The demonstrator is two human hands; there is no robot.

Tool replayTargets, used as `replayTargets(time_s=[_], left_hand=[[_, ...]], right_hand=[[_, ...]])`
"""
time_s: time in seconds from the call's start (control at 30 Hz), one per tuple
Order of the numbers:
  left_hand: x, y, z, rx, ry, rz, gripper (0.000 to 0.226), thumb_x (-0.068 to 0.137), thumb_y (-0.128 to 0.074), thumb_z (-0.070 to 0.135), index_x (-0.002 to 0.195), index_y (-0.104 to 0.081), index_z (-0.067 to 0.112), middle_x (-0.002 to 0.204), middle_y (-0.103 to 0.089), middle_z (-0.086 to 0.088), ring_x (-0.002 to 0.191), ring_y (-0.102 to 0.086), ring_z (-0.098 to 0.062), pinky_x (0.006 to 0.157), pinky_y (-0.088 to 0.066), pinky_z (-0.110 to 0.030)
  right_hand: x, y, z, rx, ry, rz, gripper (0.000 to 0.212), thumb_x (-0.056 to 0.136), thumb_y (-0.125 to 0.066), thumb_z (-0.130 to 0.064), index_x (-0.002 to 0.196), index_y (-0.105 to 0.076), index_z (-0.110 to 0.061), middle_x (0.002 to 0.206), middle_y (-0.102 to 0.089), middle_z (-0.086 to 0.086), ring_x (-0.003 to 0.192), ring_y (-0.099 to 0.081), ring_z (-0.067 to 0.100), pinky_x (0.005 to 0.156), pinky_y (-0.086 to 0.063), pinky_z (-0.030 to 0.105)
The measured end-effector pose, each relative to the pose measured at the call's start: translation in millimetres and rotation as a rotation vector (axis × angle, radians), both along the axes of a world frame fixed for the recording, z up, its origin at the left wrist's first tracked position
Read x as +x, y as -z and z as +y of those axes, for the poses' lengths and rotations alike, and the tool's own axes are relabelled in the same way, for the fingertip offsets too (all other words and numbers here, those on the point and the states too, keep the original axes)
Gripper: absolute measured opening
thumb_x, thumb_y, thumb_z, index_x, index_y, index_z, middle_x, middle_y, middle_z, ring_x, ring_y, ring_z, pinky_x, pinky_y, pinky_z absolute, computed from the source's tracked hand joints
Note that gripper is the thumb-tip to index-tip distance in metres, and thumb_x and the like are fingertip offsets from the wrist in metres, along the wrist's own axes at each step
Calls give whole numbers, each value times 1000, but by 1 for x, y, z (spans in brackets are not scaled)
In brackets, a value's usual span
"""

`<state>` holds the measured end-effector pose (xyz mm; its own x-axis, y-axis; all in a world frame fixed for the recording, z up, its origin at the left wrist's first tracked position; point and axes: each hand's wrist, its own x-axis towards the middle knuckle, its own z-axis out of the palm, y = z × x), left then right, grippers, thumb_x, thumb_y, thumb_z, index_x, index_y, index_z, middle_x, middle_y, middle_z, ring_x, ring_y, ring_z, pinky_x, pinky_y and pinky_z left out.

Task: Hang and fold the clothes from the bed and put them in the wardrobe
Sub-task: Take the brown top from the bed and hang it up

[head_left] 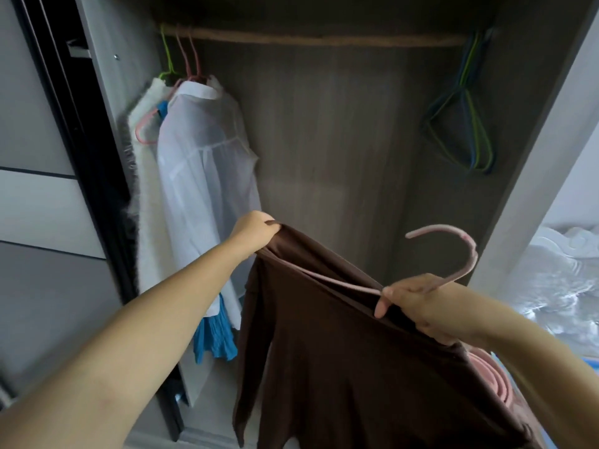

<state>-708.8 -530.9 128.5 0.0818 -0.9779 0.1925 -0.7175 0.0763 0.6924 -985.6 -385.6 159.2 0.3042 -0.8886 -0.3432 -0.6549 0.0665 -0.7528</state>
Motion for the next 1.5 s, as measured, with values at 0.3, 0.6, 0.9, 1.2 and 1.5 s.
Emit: replayTargets(time_s=[0.3, 0.6, 0.9, 1.2, 1.5], left_hand=[[-36, -1, 34, -24, 366, -196, 12, 93, -54, 22, 83, -61, 22, 82, -61, -7, 80, -60, -27, 70, -50, -36], [-52, -18, 70, 218, 521, 166, 56, 94, -43, 55, 140, -46, 22, 130, -48, 14, 125, -42, -4, 98, -29, -18], [-16, -50, 4, -36, 180, 251, 41, 95, -40, 11, 134, -47, 21, 117, -62, -5, 100, -62, -20, 75, -49, -26], [84, -137, -103, -260, 30, 73, 34, 87, -47, 7, 120, -57, 11, 100, -62, -5, 80, -56, -16, 57, -41, -24], [170, -204, -193, -314, -250, -628, 52, 91, -50, 19, 142, -41, 16, 148, -38, -4, 138, -32, -25, 115, -16, -53]], right_hand=[[52, -13, -46, 135, 45, -246, 23, 101, -39, -11, 86, -55, -5, 47, -29, -7, 36, -22, 3, 32, -18, 13], [104, -48, -122, -12, 438, -714, 21, 96, -33, 11, 110, -49, 9, 76, -59, 17, 65, -58, 20, 60, -51, 25], [173, -77, -207, -521, 192, 1, 57, 86, -62, -16, 134, -37, 2, 111, -57, 15, 101, -57, 27, 76, -44, 30], [281, -157, -302, -721, 108, 33, 14, 89, -56, -13, 100, -54, -4, 92, -54, 13, 87, -54, 25, 68, -39, 28], [363, -217, -399, -802, 52, -27, 17, 95, -54, -24, 86, -51, -11, 76, -50, 2, 68, -49, 14, 66, -43, 28]])
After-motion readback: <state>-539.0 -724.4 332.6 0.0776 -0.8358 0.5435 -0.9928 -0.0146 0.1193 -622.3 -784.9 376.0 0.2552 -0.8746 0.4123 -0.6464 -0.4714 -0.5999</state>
